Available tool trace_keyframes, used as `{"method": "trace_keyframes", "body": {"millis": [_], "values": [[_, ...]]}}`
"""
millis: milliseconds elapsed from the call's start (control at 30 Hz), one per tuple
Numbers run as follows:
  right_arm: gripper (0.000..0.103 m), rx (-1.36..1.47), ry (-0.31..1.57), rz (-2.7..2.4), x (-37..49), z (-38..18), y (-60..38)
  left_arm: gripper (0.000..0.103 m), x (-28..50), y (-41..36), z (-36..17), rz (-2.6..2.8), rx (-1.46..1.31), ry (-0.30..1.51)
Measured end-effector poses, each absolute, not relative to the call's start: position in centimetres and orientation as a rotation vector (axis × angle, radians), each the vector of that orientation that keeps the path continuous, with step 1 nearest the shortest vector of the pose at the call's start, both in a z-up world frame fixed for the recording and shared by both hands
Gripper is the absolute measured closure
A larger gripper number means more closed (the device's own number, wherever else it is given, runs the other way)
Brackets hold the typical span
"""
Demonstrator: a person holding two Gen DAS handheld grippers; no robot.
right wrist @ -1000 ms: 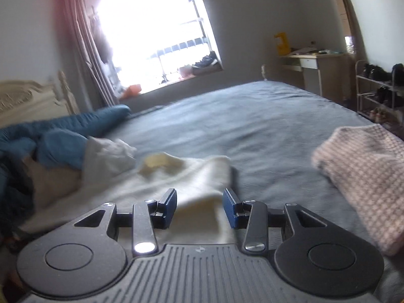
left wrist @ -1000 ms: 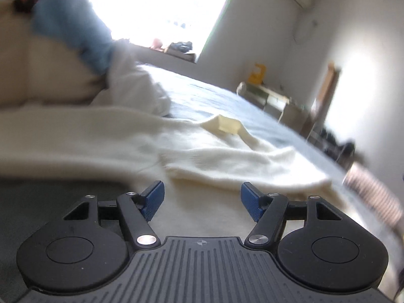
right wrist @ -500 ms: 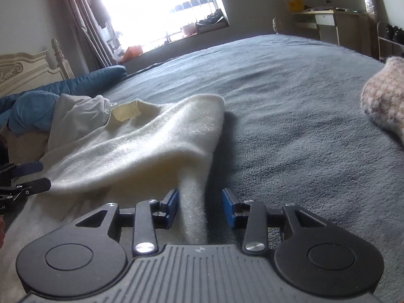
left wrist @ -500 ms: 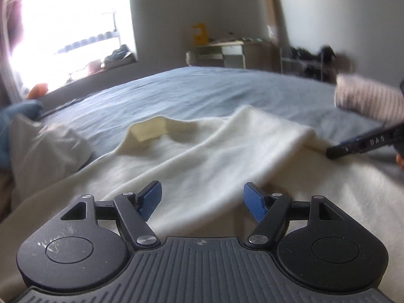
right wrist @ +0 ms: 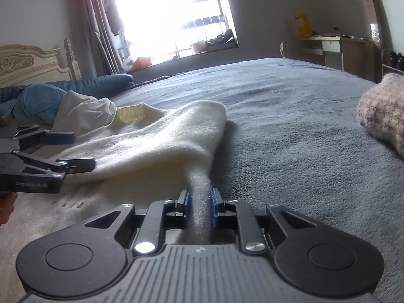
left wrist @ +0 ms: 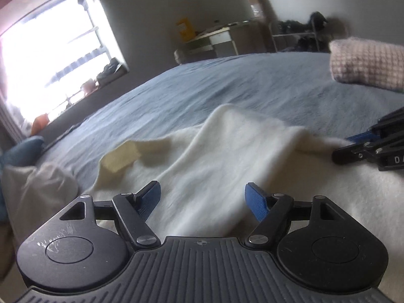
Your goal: Fold clothes
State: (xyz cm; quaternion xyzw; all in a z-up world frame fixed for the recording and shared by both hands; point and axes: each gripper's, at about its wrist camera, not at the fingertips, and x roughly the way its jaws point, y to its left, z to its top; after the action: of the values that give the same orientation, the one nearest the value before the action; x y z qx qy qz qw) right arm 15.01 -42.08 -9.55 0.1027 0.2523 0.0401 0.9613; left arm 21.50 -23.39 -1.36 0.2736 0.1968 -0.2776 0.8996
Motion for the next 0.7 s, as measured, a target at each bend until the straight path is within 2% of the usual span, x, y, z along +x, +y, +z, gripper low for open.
{"method": "trace_keyframes", "body": {"millis": [167,233,267,400,533,567,633,700], "values": [[0.084,0.095,0.487,0.095,14.0,-9.0,-40.6,0.032,22.5,-29.7,-2.5,-0.602,0.708,0.378],[0.086,0.019,0.477,0.101,13.7,-8.9,-39.6,0.039,23.3,-30.7,-2.5,-0.58,0.716,0.374],[0.088,-0.028,0.468,0.101,13.5,-8.9,-39.0,0.05,23.7,-30.6,-2.0,-0.575,0.68,0.38],[0.09,-0.235,0.434,0.097,12.8,-9.1,-35.8,0.066,24.9,-30.3,-0.7,-0.564,0.57,0.392],[0.091,-0.375,0.419,0.061,12.7,-9.7,-33.9,0.065,25.2,-29.7,-0.2,-0.637,0.514,0.47],[0.091,-0.396,0.417,0.055,12.8,-9.8,-33.7,0.063,24.9,-29.3,0.0,-0.664,0.501,0.485],[0.091,-0.427,0.421,0.047,13.0,-10.0,-33.6,0.051,24.2,-28.9,0.2,-0.708,0.508,0.481],[0.091,-0.458,0.424,0.041,13.1,-10.2,-33.2,0.047,23.5,-28.8,0.3,-0.748,0.536,0.468]]}}
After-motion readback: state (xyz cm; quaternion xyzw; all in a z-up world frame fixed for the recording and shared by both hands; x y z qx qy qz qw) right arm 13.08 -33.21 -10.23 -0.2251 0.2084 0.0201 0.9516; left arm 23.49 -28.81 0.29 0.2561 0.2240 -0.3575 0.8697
